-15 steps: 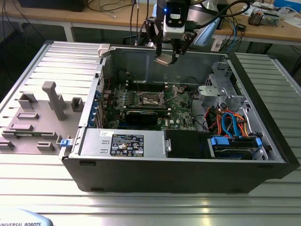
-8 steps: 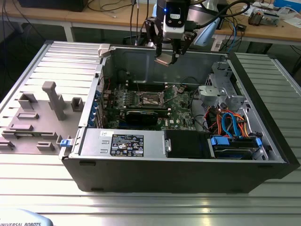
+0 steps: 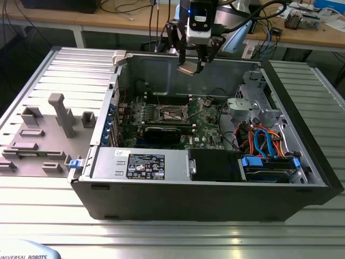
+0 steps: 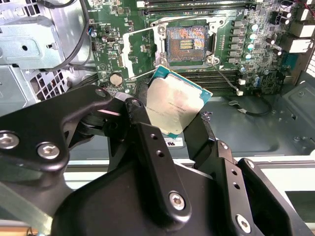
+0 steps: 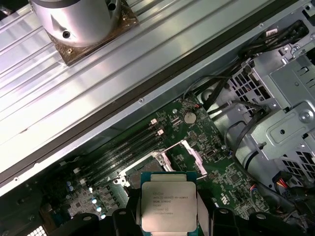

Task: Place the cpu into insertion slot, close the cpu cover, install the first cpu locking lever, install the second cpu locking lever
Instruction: 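Place the cpu into insertion slot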

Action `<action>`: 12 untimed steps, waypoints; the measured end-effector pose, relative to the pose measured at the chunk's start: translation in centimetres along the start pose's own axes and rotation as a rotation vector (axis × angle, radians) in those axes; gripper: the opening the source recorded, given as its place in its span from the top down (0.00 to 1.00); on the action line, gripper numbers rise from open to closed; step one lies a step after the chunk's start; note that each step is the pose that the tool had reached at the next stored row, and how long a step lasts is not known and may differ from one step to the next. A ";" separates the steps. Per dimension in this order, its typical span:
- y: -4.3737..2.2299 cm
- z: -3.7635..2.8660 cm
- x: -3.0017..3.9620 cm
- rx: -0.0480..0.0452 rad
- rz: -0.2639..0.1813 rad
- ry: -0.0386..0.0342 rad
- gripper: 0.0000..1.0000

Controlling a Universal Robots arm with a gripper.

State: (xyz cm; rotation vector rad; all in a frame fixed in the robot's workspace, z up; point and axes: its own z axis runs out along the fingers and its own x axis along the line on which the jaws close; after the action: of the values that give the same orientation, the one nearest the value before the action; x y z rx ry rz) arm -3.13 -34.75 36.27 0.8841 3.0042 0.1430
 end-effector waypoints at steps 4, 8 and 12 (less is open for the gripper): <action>0.00 0.00 0.00 0.0000 0.004 -0.0003 0.46; 0.00 0.00 0.00 -0.0002 0.008 -0.0007 0.46; 0.00 0.00 0.00 -0.0003 0.012 -0.0011 0.46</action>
State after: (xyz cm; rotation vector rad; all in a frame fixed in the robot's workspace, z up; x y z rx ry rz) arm -3.13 -34.75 36.27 0.9024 2.9982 0.1429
